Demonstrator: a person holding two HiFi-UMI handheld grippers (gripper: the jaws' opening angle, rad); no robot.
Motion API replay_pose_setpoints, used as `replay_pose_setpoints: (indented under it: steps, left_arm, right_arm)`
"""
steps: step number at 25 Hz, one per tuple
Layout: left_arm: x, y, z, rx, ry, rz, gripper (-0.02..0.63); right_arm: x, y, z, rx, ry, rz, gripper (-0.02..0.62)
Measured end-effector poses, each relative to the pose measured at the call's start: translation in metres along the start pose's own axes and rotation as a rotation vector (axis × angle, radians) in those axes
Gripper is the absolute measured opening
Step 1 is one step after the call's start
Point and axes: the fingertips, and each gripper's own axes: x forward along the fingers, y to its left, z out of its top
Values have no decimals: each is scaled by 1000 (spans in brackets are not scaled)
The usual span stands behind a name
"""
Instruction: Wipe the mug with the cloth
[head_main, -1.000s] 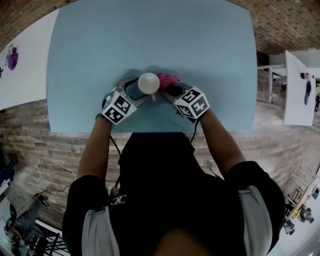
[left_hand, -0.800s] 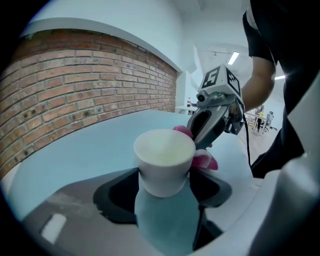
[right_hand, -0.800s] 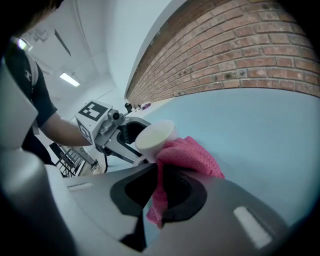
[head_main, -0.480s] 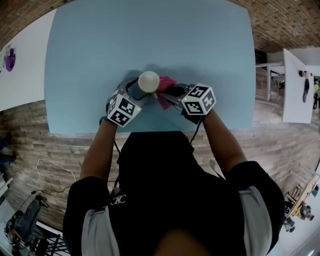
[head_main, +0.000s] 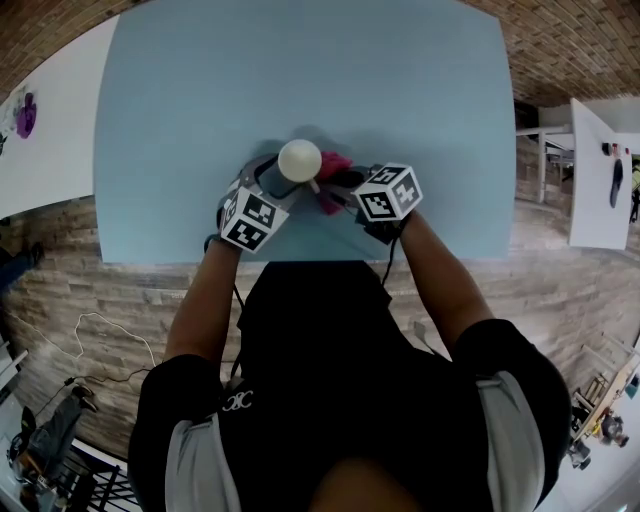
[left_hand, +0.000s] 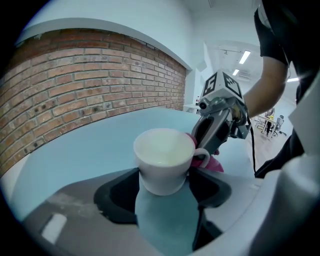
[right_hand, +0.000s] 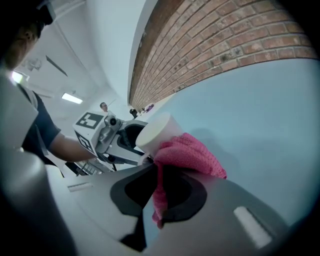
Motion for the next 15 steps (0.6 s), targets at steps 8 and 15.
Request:
replay_pose_setpoints:
  steps: [8,15]
  left_arm:
    - [-1,0,-1,-24,4,16,327]
    - [0,0,0,-42,12,28,327]
  right_arm:
    - [-8,5,16,221,-110,114,37]
    - [8,-12,2,415,-54,75,37]
